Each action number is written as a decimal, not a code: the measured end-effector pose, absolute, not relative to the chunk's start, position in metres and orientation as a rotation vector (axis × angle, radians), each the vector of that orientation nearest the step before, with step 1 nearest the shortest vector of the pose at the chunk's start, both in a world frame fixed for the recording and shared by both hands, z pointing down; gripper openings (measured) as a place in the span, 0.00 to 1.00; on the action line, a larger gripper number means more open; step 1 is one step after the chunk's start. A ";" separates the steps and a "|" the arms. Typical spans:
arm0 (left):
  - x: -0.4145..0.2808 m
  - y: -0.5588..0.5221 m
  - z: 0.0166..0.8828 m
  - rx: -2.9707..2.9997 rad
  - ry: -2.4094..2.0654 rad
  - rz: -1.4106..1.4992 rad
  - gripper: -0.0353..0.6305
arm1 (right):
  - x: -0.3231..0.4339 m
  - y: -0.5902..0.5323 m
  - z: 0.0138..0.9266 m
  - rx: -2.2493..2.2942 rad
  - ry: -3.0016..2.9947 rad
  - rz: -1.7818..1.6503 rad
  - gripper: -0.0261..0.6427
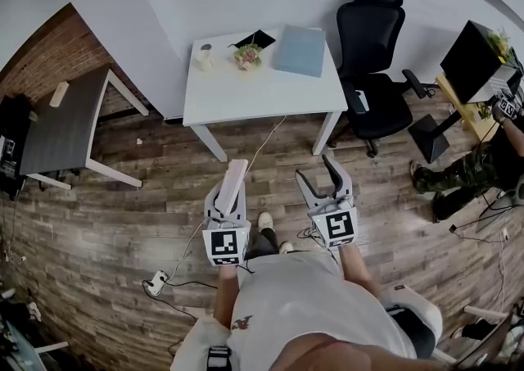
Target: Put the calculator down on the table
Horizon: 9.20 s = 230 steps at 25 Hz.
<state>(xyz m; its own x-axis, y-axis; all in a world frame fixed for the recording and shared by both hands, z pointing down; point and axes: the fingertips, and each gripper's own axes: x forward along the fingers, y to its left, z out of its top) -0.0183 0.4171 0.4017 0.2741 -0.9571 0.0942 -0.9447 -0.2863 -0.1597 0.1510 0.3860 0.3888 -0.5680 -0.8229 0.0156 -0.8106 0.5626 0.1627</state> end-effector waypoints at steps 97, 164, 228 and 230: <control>-0.089 0.025 0.401 -2.328 2.002 -0.348 0.16 | 0.071 -0.029 0.407 1.191 -2.753 -0.113 0.49; -0.104 -0.188 0.535 -2.990 1.800 -0.343 0.16 | 0.037 -0.203 0.507 1.216 -2.476 0.137 0.43; -0.016 -0.113 0.751 -3.702 1.605 -0.930 0.17 | 0.038 -0.135 0.691 0.808 -2.183 0.489 0.41; -0.012 -0.111 0.753 -3.729 1.588 -0.930 0.17 | 0.039 -0.135 0.691 0.801 -2.177 0.477 0.41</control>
<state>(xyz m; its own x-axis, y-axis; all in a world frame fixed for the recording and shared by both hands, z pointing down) -0.0125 -0.1109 0.7531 0.7010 -0.3327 0.6308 -0.7129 -0.3037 0.6320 0.0387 -0.1349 0.6908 -0.5195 -0.3928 0.7589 -0.6739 0.7343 -0.0812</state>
